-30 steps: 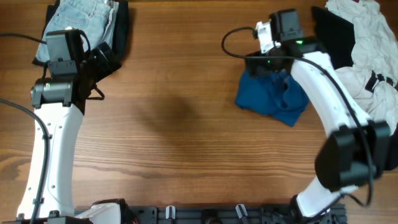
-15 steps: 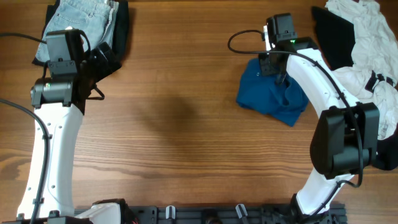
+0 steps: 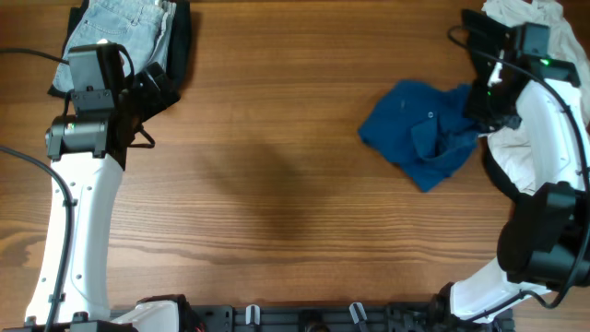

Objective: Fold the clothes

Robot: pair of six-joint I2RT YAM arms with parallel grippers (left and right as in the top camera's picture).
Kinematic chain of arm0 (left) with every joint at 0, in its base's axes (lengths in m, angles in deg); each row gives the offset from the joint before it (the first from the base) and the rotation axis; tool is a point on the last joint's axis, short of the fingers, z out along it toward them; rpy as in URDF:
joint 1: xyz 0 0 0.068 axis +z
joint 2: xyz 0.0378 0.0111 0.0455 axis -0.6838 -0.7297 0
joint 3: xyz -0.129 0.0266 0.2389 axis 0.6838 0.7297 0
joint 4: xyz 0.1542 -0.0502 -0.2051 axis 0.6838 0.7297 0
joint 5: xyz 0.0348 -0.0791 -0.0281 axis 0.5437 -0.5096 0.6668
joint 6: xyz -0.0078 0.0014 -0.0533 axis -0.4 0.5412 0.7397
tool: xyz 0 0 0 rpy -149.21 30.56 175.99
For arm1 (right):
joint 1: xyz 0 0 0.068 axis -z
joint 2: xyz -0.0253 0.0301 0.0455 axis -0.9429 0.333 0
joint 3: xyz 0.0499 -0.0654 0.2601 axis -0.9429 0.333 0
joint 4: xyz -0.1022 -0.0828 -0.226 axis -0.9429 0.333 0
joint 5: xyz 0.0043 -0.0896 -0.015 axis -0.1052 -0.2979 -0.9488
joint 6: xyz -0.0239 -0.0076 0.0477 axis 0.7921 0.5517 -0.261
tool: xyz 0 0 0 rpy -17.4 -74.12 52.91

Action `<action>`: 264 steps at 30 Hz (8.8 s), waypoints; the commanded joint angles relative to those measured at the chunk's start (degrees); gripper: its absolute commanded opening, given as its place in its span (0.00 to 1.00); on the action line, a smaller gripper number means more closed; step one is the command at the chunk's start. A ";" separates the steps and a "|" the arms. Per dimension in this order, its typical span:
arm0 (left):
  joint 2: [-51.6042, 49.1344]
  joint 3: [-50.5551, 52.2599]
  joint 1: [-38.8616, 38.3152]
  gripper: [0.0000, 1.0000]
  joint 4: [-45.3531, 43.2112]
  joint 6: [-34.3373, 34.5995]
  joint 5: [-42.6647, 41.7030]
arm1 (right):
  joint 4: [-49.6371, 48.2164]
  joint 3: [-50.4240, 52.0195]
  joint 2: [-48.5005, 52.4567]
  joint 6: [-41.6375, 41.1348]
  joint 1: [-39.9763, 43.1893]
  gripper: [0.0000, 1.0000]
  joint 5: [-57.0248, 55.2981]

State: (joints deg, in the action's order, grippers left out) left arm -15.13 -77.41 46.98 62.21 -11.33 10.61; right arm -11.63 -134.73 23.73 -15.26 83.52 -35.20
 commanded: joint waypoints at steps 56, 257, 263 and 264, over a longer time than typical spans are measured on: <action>-3.04 0.13 -7.85 1.00 -3.96 -11.15 -10.47 | -12.22 -16.79 -3.78 -2.73 -20.79 1.00 21.27; -51.67 -33.18 9.84 1.00 -48.09 -19.65 -5.75 | 3.72 -16.90 -0.22 -3.98 3.85 1.00 19.80; -63.47 -33.18 6.19 1.00 -45.38 -19.91 -9.66 | 3.21 -16.90 -0.22 -4.02 3.85 1.00 19.82; -66.10 -33.18 5.49 1.00 -45.33 -19.91 -8.70 | 3.48 -16.90 -0.22 -3.98 3.85 1.00 19.80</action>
State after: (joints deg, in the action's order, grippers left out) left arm -72.25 -111.13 55.37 15.81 -31.15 3.38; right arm -8.27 -151.27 22.18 -19.74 87.83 -15.05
